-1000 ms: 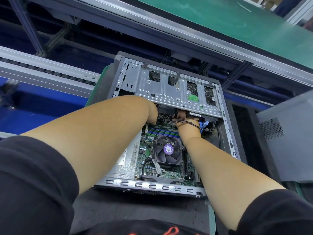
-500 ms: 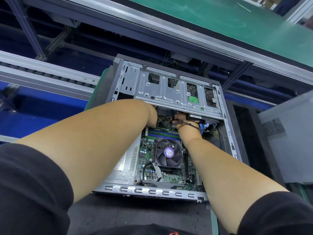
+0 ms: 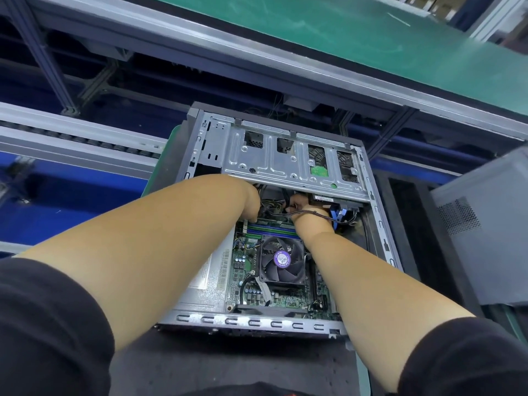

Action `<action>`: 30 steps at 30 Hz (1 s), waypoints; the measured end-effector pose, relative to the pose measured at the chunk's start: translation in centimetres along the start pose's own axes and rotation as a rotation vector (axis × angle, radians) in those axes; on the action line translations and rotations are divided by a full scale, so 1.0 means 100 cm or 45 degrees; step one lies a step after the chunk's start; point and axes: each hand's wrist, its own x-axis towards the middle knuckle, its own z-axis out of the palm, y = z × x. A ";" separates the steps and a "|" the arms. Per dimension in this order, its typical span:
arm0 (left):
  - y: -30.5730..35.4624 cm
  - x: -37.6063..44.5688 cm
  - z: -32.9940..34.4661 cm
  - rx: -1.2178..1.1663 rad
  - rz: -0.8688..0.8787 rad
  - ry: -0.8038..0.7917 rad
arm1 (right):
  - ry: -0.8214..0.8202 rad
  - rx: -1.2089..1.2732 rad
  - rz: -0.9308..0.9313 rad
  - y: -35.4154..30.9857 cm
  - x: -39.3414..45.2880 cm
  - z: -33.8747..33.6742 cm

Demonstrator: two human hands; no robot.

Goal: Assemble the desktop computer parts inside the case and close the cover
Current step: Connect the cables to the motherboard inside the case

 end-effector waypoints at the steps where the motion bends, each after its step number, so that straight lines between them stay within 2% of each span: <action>1: -0.001 -0.004 -0.001 0.022 0.015 -0.031 | -0.005 -0.158 0.002 -0.003 -0.008 -0.004; 3: 0.000 -0.012 -0.001 0.024 0.038 -0.091 | 0.003 -0.354 -0.029 -0.006 -0.021 -0.009; 9: -0.007 -0.030 -0.008 -0.181 -0.026 -0.058 | -0.176 -0.117 -0.084 -0.023 -0.062 -0.022; 12: -0.005 -0.045 -0.013 -0.217 -0.050 -0.003 | -0.294 -0.032 -0.037 -0.033 -0.083 -0.023; 15: 0.000 -0.057 -0.015 -0.217 -0.052 0.068 | -0.399 -0.069 -0.054 -0.038 -0.105 -0.026; 17: 0.001 -0.067 -0.014 -0.220 -0.061 0.084 | -0.392 -0.069 -0.045 -0.040 -0.117 -0.029; 20: 0.000 -0.078 -0.008 -0.224 -0.062 0.255 | -0.335 -0.086 -0.019 -0.045 -0.131 -0.038; 23: -0.001 -0.091 0.002 -0.436 -0.055 0.525 | -0.200 -0.268 -0.084 -0.047 -0.138 -0.049; 25: 0.000 -0.100 0.011 -0.643 -0.065 0.741 | -0.069 -0.266 -0.106 -0.049 -0.142 -0.056; 27: 0.005 -0.113 0.022 -0.882 -0.082 0.931 | 0.006 -0.134 -0.149 -0.051 -0.147 -0.062; 30: 0.015 -0.131 0.036 -1.183 -0.104 1.135 | 0.076 0.295 -0.279 -0.054 -0.162 -0.069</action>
